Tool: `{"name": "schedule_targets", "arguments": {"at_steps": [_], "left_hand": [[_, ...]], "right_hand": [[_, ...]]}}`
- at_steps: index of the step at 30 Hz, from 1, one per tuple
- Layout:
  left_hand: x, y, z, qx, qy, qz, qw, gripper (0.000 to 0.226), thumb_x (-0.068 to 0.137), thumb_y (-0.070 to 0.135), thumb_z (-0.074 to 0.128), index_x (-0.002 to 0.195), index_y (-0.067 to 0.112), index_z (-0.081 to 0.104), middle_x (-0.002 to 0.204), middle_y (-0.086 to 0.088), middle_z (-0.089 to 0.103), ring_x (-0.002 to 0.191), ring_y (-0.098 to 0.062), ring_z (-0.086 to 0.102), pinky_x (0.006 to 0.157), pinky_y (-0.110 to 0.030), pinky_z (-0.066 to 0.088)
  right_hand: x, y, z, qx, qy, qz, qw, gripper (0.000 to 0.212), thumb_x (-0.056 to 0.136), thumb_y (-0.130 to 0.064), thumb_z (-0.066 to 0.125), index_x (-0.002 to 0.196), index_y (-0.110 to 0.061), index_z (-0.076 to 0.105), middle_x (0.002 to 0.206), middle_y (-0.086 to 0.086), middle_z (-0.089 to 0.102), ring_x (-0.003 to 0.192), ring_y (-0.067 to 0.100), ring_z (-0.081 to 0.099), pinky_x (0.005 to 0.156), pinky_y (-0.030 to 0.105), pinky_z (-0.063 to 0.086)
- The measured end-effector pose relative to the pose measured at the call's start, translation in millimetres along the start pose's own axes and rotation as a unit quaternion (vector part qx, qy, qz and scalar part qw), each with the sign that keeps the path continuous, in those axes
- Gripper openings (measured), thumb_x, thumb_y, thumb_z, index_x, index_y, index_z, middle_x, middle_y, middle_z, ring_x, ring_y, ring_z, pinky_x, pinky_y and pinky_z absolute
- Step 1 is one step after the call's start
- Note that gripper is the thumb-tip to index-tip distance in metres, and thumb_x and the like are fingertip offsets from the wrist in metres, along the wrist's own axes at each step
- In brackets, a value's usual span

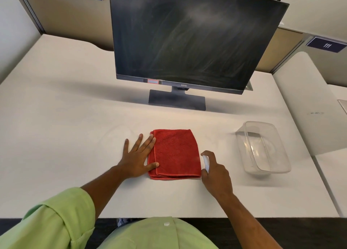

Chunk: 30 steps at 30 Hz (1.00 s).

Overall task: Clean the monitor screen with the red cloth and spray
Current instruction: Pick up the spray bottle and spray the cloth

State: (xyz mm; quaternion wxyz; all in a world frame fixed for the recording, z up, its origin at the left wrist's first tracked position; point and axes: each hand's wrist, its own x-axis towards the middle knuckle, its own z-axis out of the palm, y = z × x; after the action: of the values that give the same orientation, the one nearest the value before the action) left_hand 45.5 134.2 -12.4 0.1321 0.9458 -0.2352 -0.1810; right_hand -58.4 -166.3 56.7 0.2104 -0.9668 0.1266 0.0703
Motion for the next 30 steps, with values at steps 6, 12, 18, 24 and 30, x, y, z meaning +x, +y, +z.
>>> {"name": "schedule_targets", "arguments": {"at_steps": [6, 12, 18, 24, 30], "left_hand": [[-0.3, 0.3, 0.6, -0.003, 0.006, -0.002, 1.0, 0.097, 0.078, 0.093, 0.012, 0.149, 0.042, -0.031, 0.159, 0.02, -0.031, 0.147, -0.017, -0.034, 0.114, -0.063, -0.02], [0.0, 0.1, -0.5, -0.006, 0.005, -0.005, 1.0, 0.098, 0.077, 0.093, 0.013, 0.149, 0.042, -0.03, 0.159, 0.019, -0.031, 0.148, -0.017, -0.031, 0.114, -0.062, -0.019], [-2.5, 14.6, -4.5, -0.063, 0.064, -0.026, 0.996, 0.083, 0.087, 0.083, 0.024, 0.152, 0.051, -0.017, 0.164, 0.02, -0.018, 0.151, -0.015, -0.019, 0.115, -0.061, -0.017], [7.9, 38.8, -4.6, 0.009, 0.097, -0.009, 0.995, 0.07, 0.095, 0.07, 0.01, 0.158, 0.042, -0.005, 0.167, 0.011, -0.013, 0.153, -0.02, -0.016, 0.119, -0.057, -0.015], [21.5, 52.2, -1.9, 0.041, 0.109, 0.014, 0.993, 0.068, 0.098, 0.066, 0.01, 0.159, 0.038, 0.002, 0.168, 0.011, -0.005, 0.154, -0.016, -0.012, 0.122, -0.05, -0.013]], "right_hand": [[20.7, -19.3, -2.2, 0.037, 0.053, -0.031, 0.997, 0.055, 0.103, -0.018, 0.056, 0.152, -0.036, 0.038, 0.071, 0.0, 0.065, 0.06, 0.019, 0.063, 0.063, 0.035, 0.056], [28.4, -22.9, 5.2, 0.064, 0.05, -0.022, 0.996, 0.046, 0.105, -0.022, 0.054, 0.146, -0.036, 0.038, 0.073, -0.007, 0.062, 0.058, 0.011, 0.057, 0.065, 0.033, 0.055], [30.5, -1.8, -8.4, 0.176, 0.055, -0.025, 0.983, 0.065, 0.106, -0.031, 0.062, 0.156, -0.047, 0.023, 0.104, -0.014, 0.065, 0.073, 0.011, 0.072, 0.071, 0.017, 0.059], [44.0, 12.9, -44.3, 0.352, 0.105, 0.025, 0.93, 0.038, 0.109, -0.027, 0.057, 0.141, -0.031, 0.037, 0.107, -0.018, 0.067, 0.09, -0.001, 0.072, 0.086, 0.033, 0.059], [65.1, 41.1, -105.9, 0.38, 0.236, 0.042, 0.893, 0.023, 0.107, -0.033, 0.063, 0.124, -0.019, 0.057, 0.111, -0.006, 0.071, 0.106, 0.013, 0.07, 0.093, 0.028, 0.051]]}}
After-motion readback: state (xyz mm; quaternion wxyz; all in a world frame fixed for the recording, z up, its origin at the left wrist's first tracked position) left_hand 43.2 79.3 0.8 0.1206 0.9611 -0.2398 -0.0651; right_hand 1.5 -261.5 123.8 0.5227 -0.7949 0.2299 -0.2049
